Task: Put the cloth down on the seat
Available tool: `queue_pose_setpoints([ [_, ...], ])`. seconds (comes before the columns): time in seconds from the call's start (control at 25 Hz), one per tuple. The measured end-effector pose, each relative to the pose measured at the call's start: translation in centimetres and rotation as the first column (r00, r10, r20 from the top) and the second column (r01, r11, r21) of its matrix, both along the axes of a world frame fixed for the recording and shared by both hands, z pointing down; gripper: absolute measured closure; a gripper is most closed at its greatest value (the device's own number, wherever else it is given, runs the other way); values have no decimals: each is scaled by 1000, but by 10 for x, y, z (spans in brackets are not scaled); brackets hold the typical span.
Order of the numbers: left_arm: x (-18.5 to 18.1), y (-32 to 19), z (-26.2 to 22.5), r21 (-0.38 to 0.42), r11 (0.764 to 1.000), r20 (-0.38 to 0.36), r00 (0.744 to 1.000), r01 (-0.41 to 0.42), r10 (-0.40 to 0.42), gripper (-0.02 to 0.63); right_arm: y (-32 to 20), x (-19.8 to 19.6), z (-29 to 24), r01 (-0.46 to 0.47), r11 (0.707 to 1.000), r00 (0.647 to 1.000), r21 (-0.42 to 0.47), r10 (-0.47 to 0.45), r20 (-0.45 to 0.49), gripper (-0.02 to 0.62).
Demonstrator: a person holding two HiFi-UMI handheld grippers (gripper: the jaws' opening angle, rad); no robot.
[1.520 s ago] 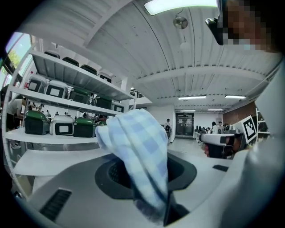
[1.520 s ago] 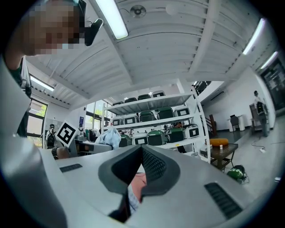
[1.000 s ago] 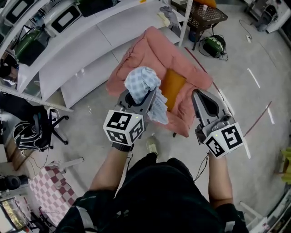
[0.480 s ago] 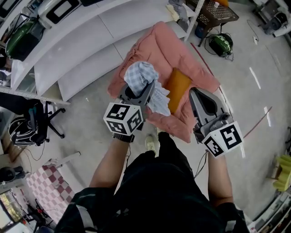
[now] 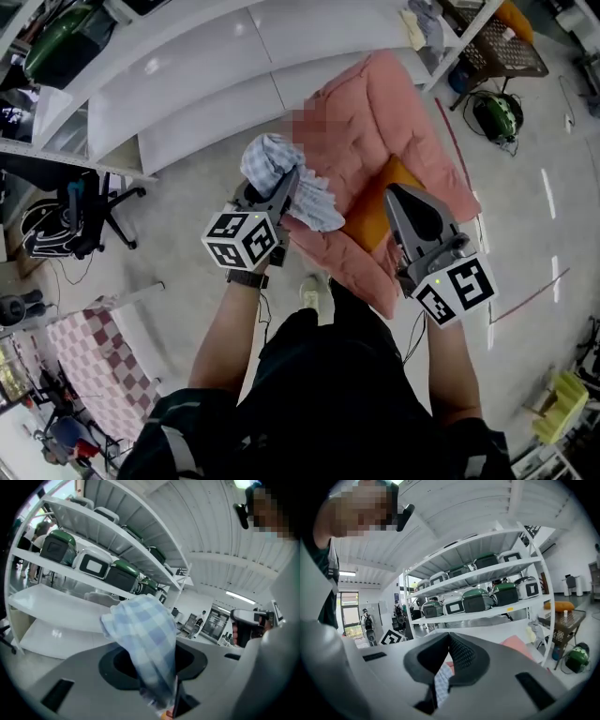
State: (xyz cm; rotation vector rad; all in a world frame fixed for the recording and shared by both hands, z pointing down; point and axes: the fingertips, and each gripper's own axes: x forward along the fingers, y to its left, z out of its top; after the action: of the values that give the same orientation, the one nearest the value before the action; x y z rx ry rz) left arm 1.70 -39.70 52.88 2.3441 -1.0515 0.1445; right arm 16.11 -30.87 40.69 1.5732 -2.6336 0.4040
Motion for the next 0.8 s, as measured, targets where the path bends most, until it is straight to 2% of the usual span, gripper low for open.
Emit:
queue_pose_setpoints([
  [0.2, -34, -23, 43, -95, 991, 2, 996, 94, -94, 432, -27, -20, 22, 87, 996, 996, -29, -86, 24, 591],
  [0.48, -83, -42, 97, -175, 960, 68, 975, 220, -211, 412, -54, -38, 38, 158, 986, 987, -53, -156, 36, 591],
  [0.64, -110, -46, 123, -241, 931, 99, 961, 276, -259, 358, -61, -52, 43, 196, 979, 980, -60, -194, 37, 591],
  [0.8, -125, -39, 138, -297, 910, 110, 957, 289, -268, 312, -62, -67, 45, 221, 973, 975, -63, -219, 40, 590],
])
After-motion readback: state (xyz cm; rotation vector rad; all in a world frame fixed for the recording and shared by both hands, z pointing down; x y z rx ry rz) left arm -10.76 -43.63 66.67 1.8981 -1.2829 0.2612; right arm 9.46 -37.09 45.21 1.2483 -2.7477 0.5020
